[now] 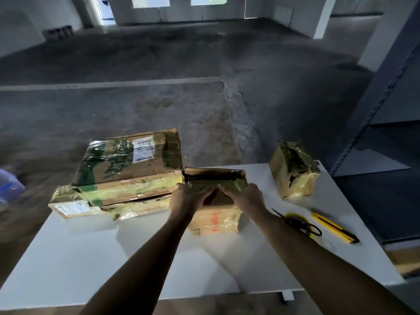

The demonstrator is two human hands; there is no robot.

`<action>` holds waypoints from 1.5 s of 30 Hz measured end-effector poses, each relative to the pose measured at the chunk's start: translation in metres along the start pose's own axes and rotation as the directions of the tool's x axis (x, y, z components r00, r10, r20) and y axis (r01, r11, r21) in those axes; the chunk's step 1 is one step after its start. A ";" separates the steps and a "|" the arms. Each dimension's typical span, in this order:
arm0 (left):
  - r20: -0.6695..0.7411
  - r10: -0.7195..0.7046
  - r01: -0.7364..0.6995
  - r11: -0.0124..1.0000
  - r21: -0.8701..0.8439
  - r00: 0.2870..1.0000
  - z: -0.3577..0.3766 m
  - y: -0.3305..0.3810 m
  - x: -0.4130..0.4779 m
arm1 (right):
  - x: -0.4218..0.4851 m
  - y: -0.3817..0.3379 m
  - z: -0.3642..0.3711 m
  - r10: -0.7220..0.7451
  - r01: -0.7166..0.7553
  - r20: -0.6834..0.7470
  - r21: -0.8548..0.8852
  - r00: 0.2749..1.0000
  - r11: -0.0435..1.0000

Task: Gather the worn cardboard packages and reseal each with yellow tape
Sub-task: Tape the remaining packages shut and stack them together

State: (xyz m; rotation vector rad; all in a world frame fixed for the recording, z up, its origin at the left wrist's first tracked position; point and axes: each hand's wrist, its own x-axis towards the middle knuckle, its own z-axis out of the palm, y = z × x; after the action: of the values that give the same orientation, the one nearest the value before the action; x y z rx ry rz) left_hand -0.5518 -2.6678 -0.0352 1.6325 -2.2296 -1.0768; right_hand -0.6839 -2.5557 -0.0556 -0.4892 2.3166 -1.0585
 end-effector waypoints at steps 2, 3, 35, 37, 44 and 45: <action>-0.030 -0.012 0.013 1.000 0.028 0.999 0.000 -0.005 0.001 | 0.006 0.000 0.006 0.017 -0.018 -0.034 -0.031 0.999 0.999; -0.039 -0.018 0.019 1.000 0.023 0.999 -0.002 -0.008 0.002 | 0.008 -0.001 0.008 0.031 -0.034 -0.055 -0.046 0.998 0.998; 0.238 -0.031 0.073 0.983 -0.171 0.971 0.013 -0.023 -0.003 | 0.001 -0.009 -0.038 -0.310 0.262 0.153 0.272 0.938 0.926; 0.189 -0.042 0.066 0.990 -0.122 0.981 0.015 -0.032 0.005 | 0.005 -0.008 -0.037 -0.201 0.177 0.189 0.137 0.961 0.975; 0.124 -0.067 0.023 0.945 0.326 0.990 0.026 -0.047 0.009 | -0.017 0.012 0.015 0.002 0.032 0.115 -0.293 0.993 0.956; 0.105 -0.064 0.026 0.942 0.335 0.992 0.025 -0.046 0.004 | -0.019 0.018 0.022 -0.012 0.034 0.063 -0.357 0.998 0.934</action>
State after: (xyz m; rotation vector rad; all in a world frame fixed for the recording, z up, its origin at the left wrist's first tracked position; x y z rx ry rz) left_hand -0.5319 -2.6662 -0.0835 1.7960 -2.5775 -0.8577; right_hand -0.6569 -2.5475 -0.0752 -0.6775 2.4630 -0.6179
